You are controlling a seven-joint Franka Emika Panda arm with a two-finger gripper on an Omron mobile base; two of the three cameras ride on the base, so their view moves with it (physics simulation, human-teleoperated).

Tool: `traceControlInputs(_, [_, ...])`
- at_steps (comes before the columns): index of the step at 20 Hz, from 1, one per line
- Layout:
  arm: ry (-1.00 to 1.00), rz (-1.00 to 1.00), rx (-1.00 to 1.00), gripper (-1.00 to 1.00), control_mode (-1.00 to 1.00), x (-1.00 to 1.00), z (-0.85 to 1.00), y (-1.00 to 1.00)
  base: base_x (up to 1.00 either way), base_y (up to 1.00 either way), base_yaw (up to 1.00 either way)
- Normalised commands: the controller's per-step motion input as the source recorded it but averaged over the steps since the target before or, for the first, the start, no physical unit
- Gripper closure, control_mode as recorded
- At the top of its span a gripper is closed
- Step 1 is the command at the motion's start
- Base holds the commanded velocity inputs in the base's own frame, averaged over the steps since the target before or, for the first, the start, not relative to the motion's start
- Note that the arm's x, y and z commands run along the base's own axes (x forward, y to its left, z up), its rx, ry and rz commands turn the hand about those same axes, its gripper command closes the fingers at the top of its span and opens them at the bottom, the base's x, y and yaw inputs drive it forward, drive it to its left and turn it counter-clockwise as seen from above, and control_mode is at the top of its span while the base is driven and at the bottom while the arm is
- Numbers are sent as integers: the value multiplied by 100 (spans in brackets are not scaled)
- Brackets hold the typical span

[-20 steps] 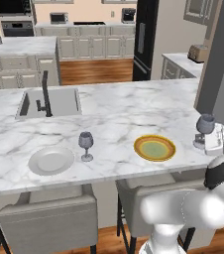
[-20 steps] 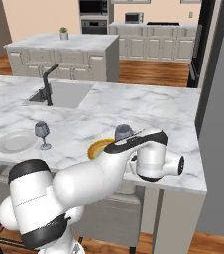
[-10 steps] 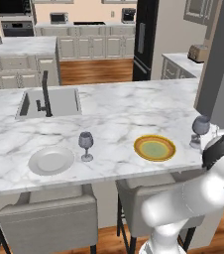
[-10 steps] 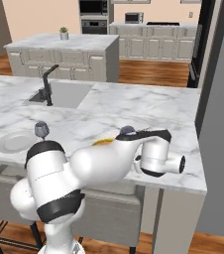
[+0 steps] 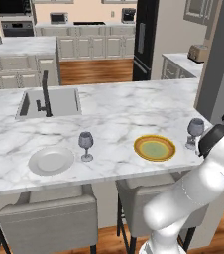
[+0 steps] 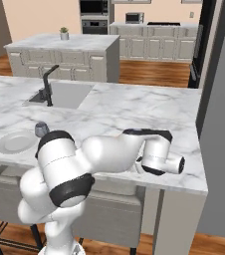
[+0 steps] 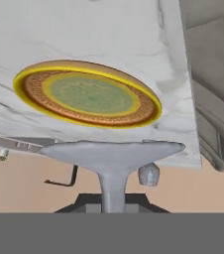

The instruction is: Retrieve the wine glasses from the counter and place one next to each plate.

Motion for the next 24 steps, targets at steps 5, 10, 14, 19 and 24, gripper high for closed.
traceControlInputs(5, [0, 0, 0, 100, -100, 37, -32, -11, 0, 0, 0])
traceControlInputs(10, [0, 0, 0, 100, -100, 44, -25, -23, 0, 0, 0])
traceControlInputs(14, [0, 0, 0, 100, -100, 41, -24, -30, 0, 0, 0])
traceControlInputs(19, [1, 0, 1, 100, -100, 42, -41, -26, 0, 0, 0])
traceControlInputs(24, [1, 0, 3, 100, -100, 27, -40, -19, 0, 0, 0])
